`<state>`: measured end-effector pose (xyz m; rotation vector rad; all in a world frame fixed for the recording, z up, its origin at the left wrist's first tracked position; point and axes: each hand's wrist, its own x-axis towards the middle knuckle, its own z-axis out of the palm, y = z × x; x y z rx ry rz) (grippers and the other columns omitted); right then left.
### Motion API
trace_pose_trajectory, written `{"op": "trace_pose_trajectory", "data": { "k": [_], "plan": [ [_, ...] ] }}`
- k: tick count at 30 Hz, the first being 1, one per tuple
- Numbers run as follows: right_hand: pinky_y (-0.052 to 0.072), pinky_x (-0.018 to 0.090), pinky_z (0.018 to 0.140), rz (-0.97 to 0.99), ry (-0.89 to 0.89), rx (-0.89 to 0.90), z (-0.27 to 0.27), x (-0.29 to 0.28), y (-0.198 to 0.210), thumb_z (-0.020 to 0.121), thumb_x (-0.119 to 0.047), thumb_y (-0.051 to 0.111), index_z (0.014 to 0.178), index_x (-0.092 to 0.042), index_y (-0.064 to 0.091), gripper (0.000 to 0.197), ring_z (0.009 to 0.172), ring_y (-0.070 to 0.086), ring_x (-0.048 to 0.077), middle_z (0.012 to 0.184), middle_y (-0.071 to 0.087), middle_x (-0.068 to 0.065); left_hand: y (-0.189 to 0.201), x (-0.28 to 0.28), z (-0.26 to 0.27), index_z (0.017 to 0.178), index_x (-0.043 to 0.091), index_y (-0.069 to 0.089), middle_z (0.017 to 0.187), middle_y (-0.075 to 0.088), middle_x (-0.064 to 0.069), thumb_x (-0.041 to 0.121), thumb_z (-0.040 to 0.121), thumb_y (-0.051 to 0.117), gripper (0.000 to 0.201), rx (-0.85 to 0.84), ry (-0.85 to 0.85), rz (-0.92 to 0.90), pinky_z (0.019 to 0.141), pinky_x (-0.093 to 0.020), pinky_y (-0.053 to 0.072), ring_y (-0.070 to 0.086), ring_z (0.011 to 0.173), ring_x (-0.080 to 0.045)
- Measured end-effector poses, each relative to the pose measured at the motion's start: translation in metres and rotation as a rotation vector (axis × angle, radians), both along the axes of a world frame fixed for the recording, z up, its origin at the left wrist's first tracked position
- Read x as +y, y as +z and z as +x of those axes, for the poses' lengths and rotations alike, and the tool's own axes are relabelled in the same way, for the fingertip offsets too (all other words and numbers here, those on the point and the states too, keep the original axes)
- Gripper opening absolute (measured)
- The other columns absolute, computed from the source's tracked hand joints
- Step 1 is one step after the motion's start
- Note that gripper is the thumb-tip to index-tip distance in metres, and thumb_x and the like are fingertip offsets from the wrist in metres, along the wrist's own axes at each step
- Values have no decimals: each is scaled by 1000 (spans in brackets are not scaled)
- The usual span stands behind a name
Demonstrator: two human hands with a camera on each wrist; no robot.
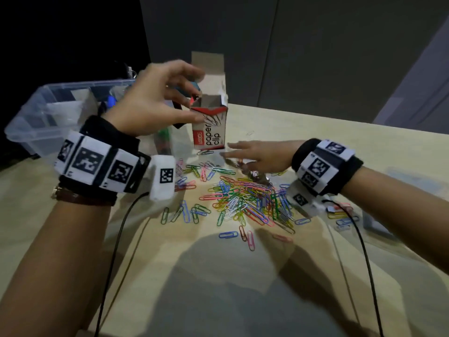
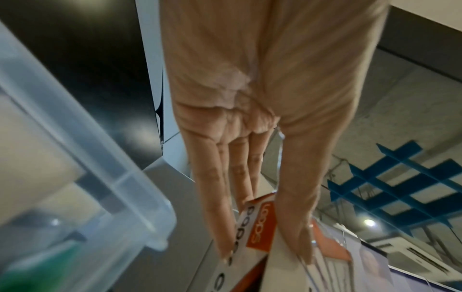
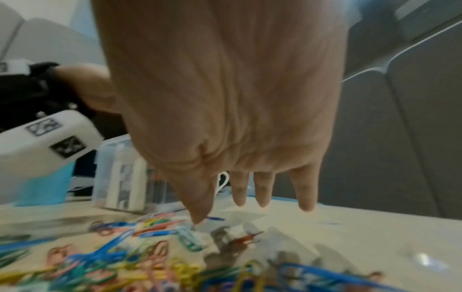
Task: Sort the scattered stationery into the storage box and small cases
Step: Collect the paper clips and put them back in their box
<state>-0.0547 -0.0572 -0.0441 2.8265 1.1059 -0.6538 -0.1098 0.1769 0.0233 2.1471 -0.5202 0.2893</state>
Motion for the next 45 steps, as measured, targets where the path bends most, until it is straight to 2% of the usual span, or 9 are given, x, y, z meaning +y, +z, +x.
{"op": "trace_pose_trajectory", "data": {
  "k": [5,9,12,16,22,27,30,36,45],
  "plan": [
    [5,40,122,109,57,78,3,48,-7,104,-33,38,156,-24,2,64,150,-3,26,163,-7,11,5,17,-2,130,9,53,101,63,7,26,59,79,77,-6,46,-79,78,-14,54,66,83,3],
    [0,41,121,-30,3,168,-6,84,-6,104,-44,32,155,-31,-3,63,150,-10,27,163,-10,5,3,26,0,131,11,52,105,66,4,26,61,79,76,23,78,-123,78,-18,56,69,86,-6],
    [4,31,118,-32,41,192,-20,94,0,105,-36,33,156,-18,10,58,150,1,23,164,1,5,1,29,1,131,11,52,108,66,2,27,61,79,76,26,90,-140,77,-20,57,70,89,-9],
    [3,37,119,-161,131,151,-45,84,-1,104,-24,41,153,-9,22,55,150,2,27,163,2,11,-1,27,1,132,11,50,110,64,2,27,64,77,75,44,83,-143,73,-18,56,70,91,-10],
    [3,43,121,-326,236,75,-63,69,23,105,-41,23,156,-25,-6,60,149,-9,30,162,-17,-1,-4,27,4,132,8,49,109,65,1,18,70,78,69,53,77,-154,73,-17,55,70,92,-9],
    [8,39,118,-297,371,-16,-66,105,10,107,-29,27,155,-8,14,54,149,6,30,162,7,13,-6,29,6,132,10,50,112,66,-2,22,67,79,72,82,71,-172,77,-26,58,71,94,-15],
    [4,41,120,-350,376,-8,-58,113,8,108,-32,22,155,-17,13,51,150,0,25,163,6,6,-7,28,5,131,10,50,112,66,-1,22,67,79,71,90,74,-167,76,-24,58,71,94,-14],
    [5,49,121,-325,416,73,-83,89,9,103,-50,14,150,-49,-7,51,150,-5,26,163,-12,4,-8,28,6,132,8,50,111,65,-1,14,73,79,66,89,92,-141,72,-21,57,71,90,-11],
    [4,40,122,-287,239,14,-74,-3,-3,105,-40,21,152,-39,-10,56,151,-2,22,162,-16,0,-10,-2,2,130,9,53,105,66,2,13,69,83,68,58,15,-82,75,-17,55,69,89,-11]
  ]
}}
